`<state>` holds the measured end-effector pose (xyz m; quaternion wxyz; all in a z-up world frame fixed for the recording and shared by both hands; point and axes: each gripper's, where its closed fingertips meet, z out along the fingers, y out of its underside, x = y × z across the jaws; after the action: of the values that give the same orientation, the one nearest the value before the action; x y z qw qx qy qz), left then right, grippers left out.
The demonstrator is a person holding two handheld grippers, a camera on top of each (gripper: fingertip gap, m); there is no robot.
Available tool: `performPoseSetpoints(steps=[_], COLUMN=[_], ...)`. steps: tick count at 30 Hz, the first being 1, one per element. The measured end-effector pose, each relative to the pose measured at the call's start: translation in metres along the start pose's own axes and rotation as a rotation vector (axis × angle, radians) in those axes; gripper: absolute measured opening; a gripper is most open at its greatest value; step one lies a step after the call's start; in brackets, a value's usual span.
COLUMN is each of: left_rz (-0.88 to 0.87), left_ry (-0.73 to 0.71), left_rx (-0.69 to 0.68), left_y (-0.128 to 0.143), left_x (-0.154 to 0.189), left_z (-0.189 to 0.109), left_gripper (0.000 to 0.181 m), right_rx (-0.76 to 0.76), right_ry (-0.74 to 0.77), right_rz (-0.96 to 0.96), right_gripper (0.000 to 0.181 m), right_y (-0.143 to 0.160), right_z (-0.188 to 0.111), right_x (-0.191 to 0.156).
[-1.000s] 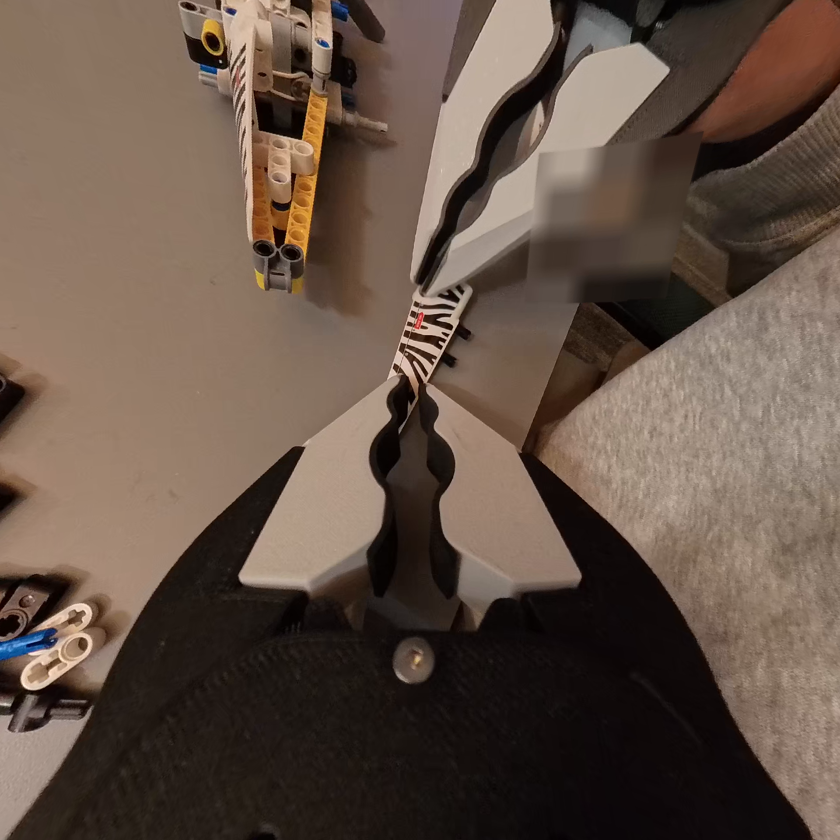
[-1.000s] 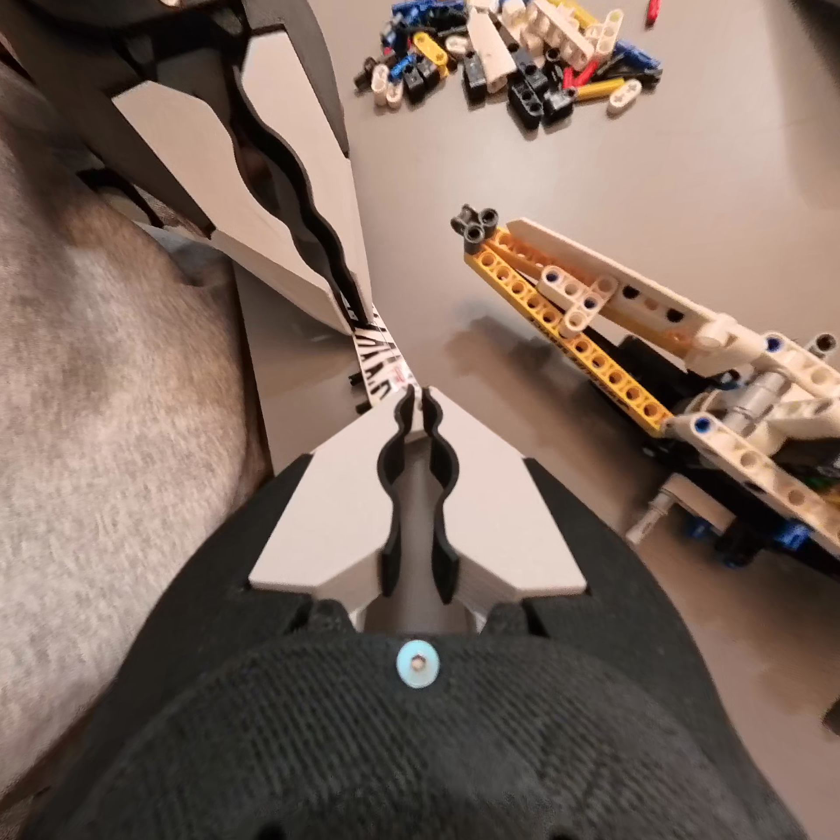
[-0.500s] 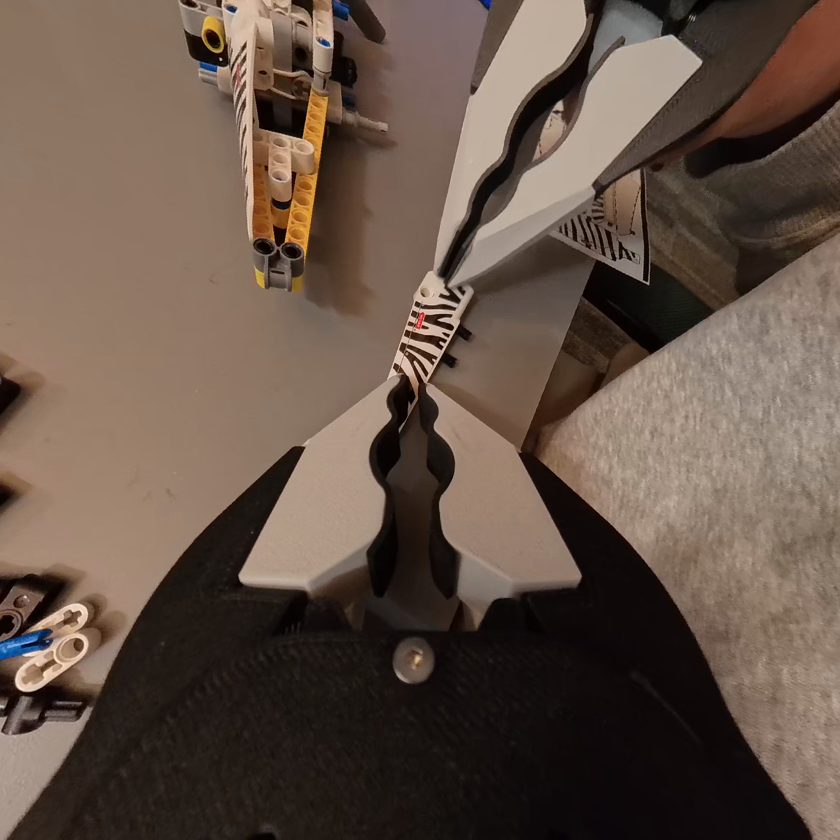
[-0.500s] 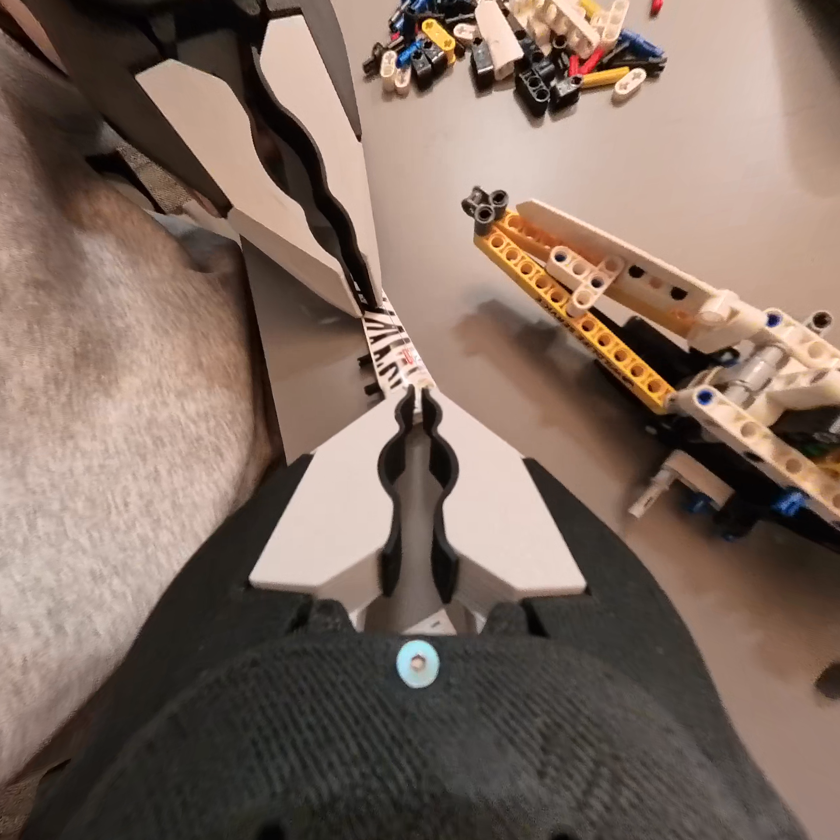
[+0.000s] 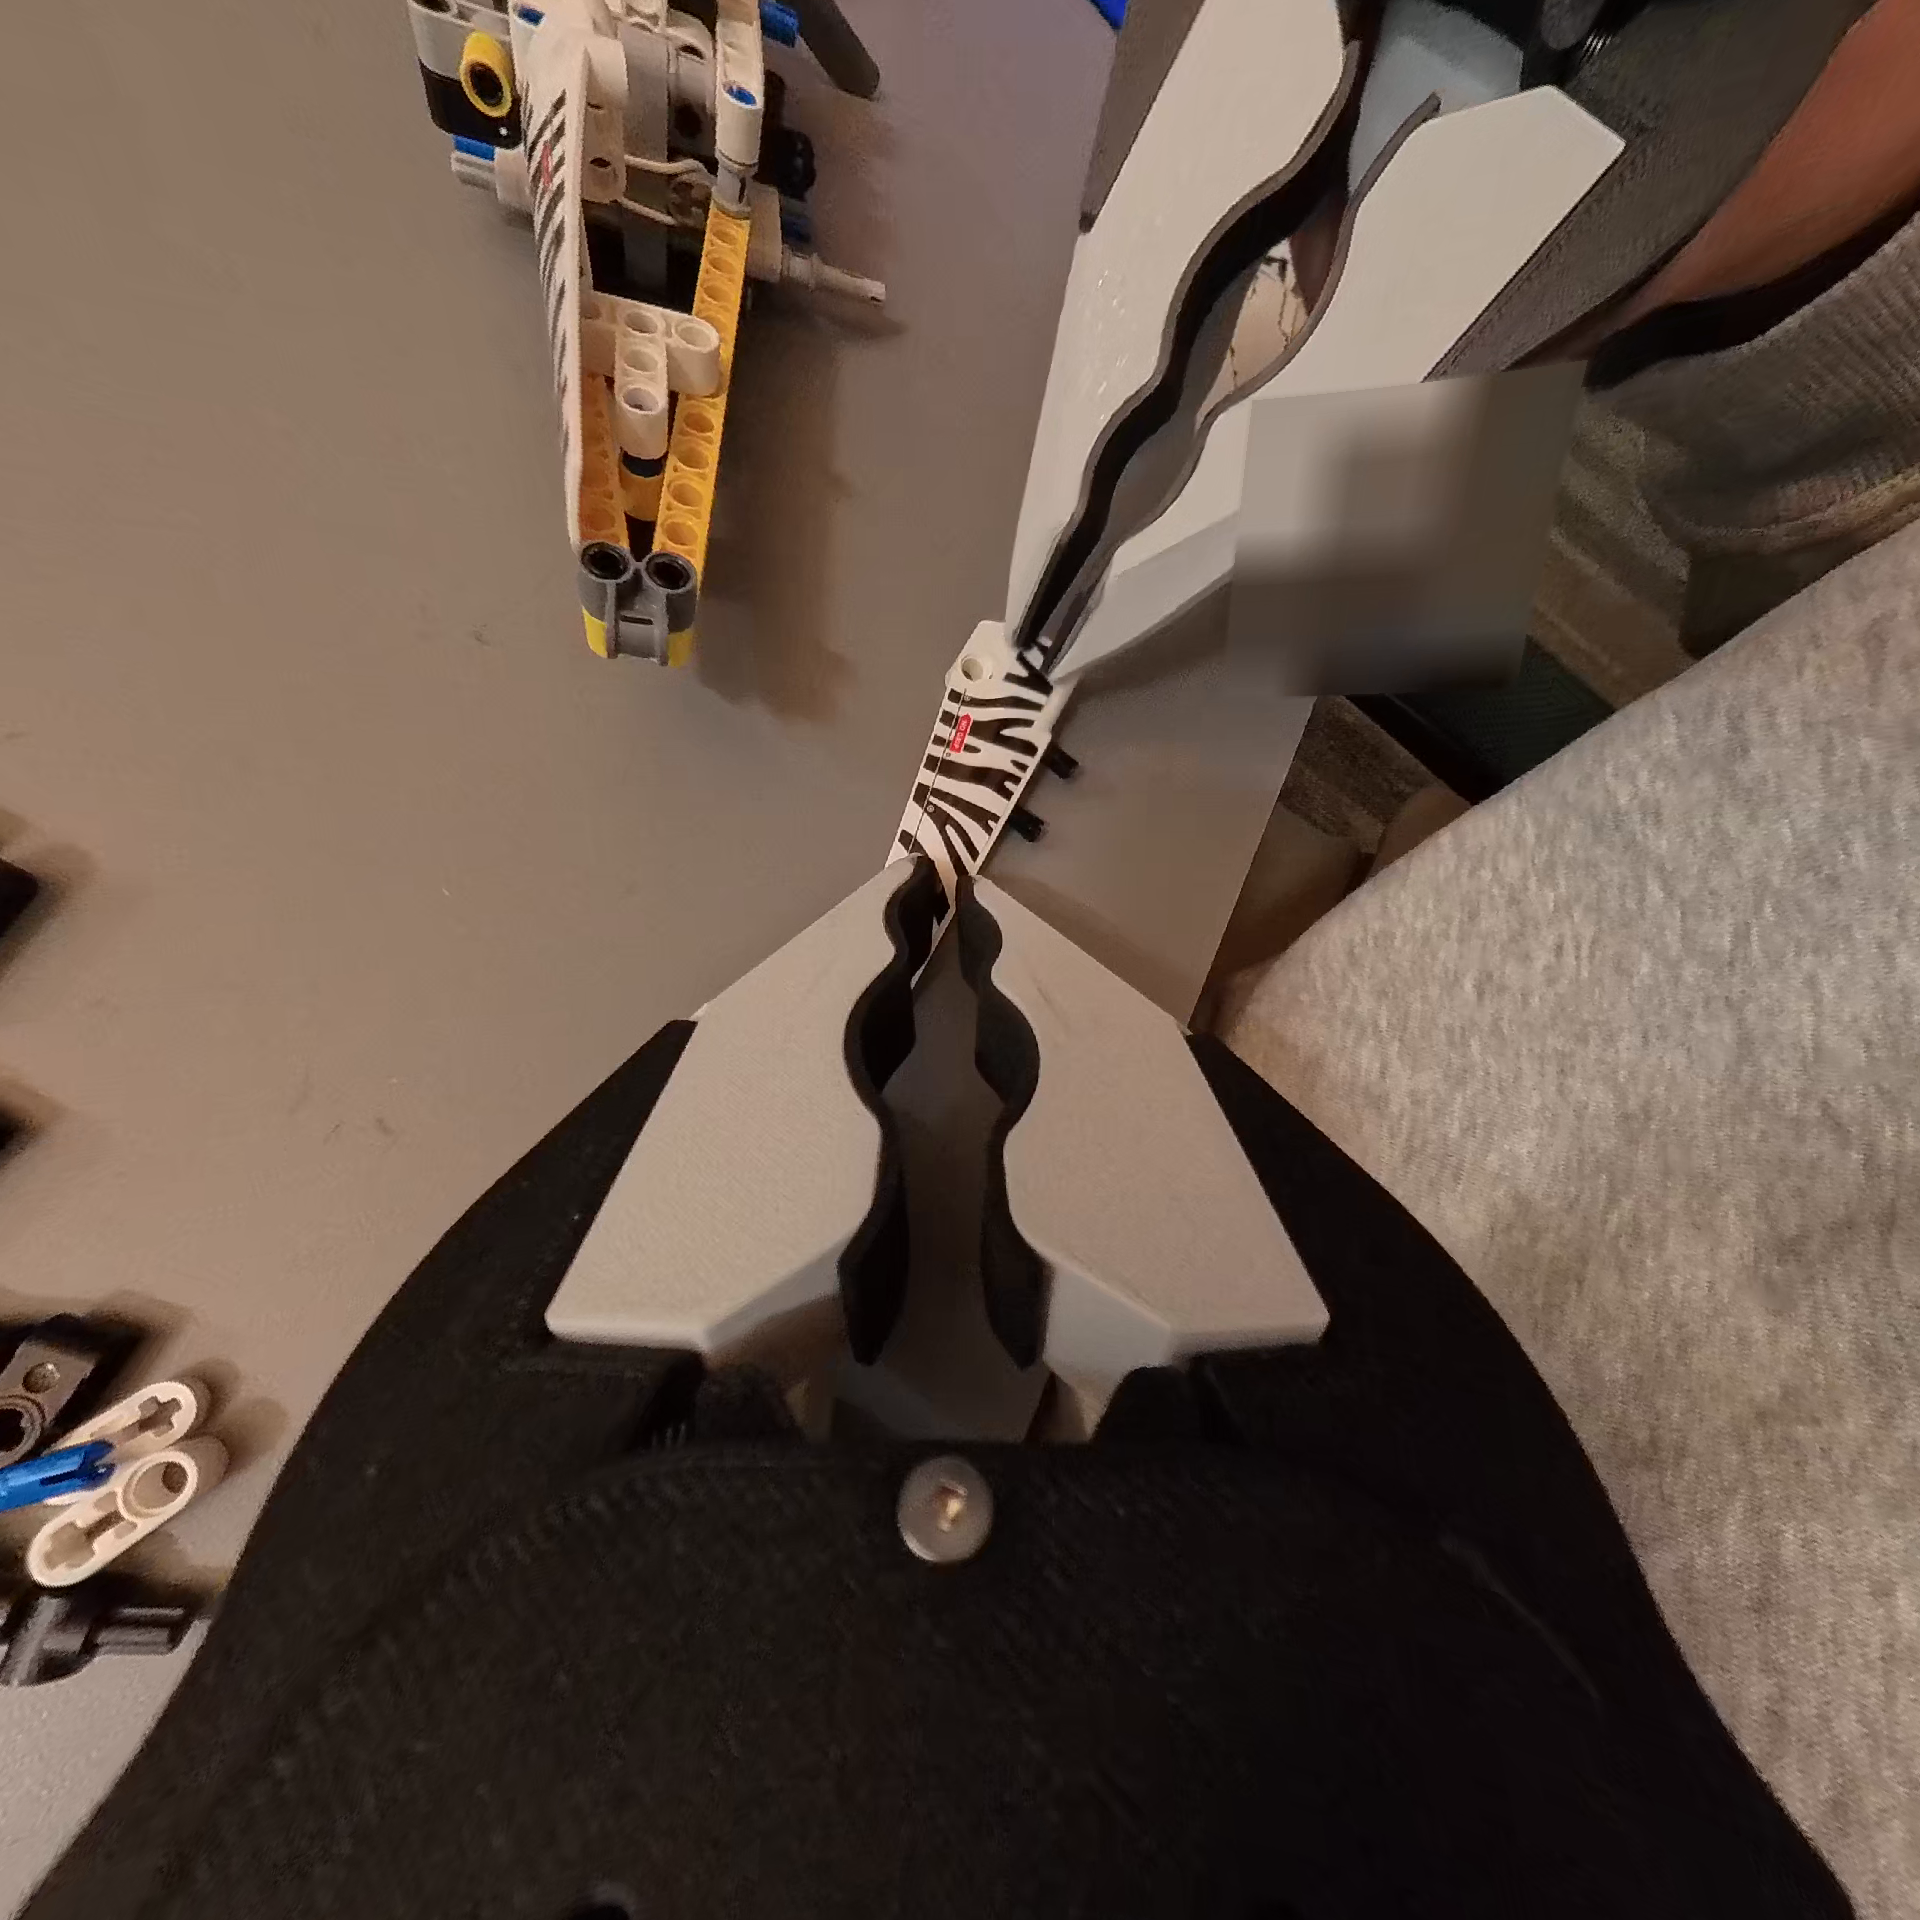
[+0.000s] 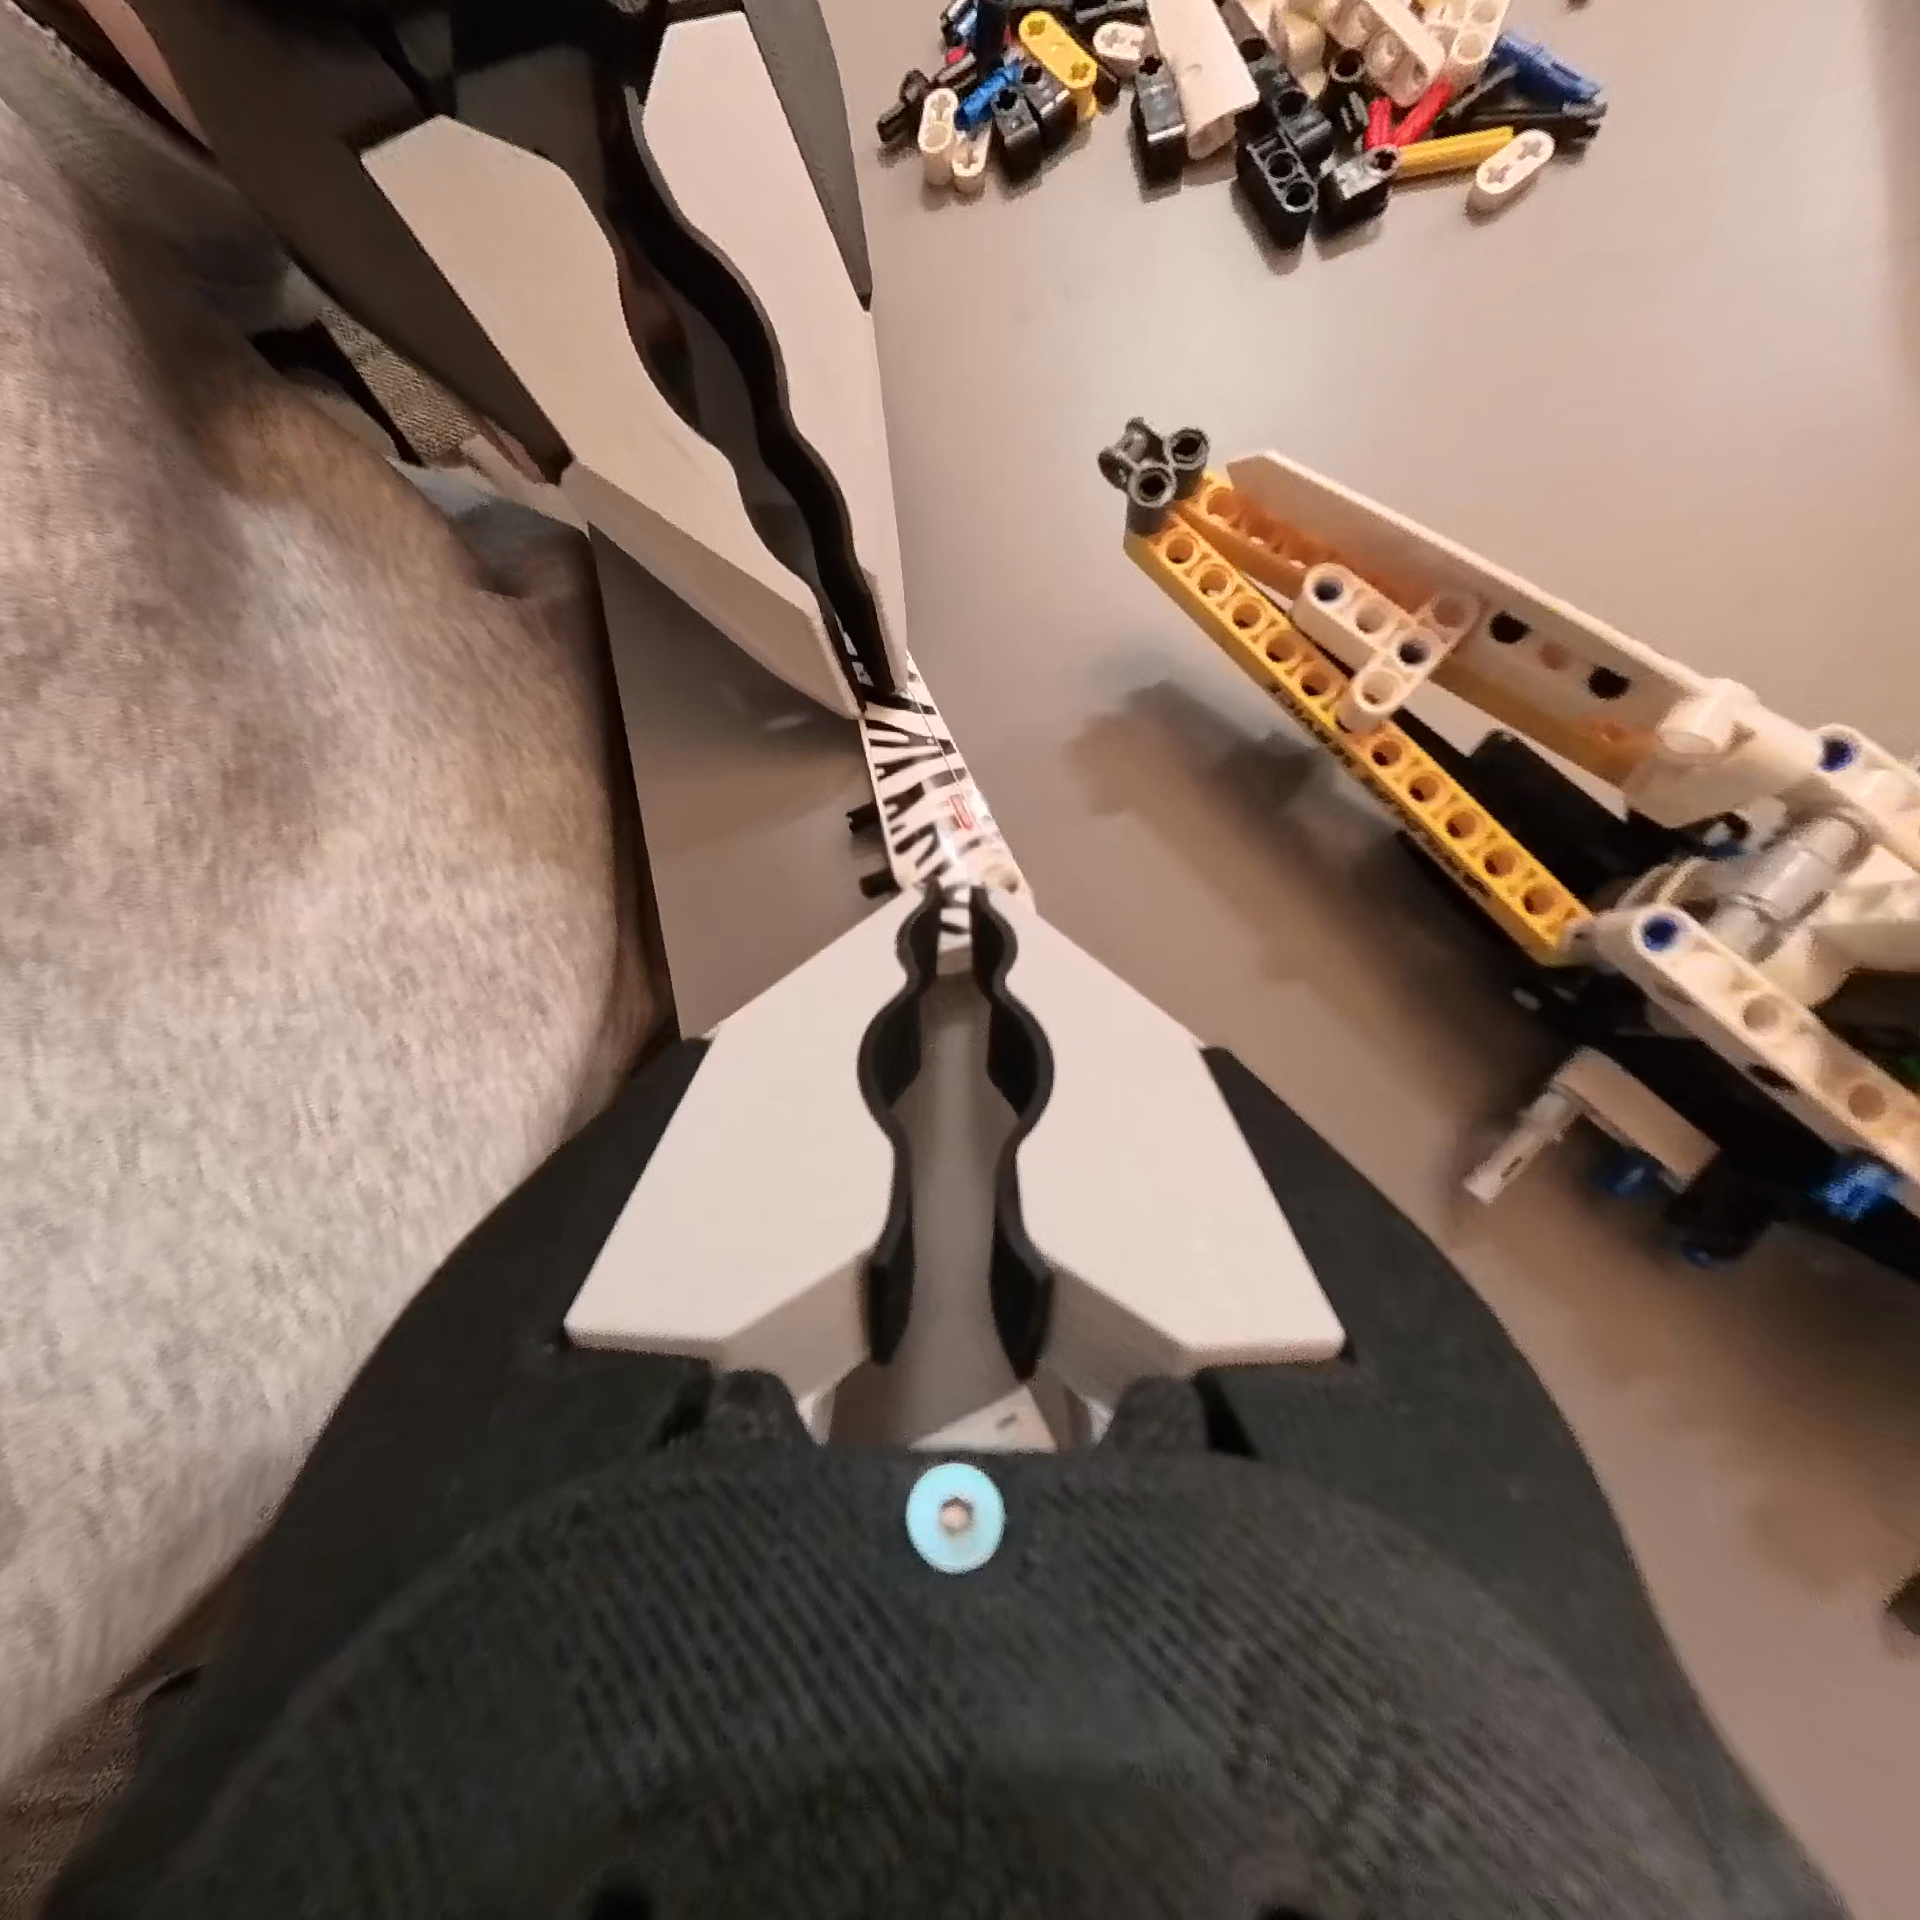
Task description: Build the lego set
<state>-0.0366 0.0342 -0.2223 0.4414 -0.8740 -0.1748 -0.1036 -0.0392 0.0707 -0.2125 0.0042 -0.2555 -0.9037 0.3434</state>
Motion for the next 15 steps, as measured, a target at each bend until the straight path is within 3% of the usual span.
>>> performPoseSetpoints(steps=[15], left_rz=[-0.019], left_ry=[0.016], left_rx=[-0.001], left_y=[0.0001], left_x=[0.0002], left_z=[-0.0002], left_gripper=[0.003], right_rx=[-0.026], right_ry=[-0.006], right_rz=[-0.015], right_gripper=[0.003], right_y=[-0.0005], right_z=[-0.004], right_x=[0.003])
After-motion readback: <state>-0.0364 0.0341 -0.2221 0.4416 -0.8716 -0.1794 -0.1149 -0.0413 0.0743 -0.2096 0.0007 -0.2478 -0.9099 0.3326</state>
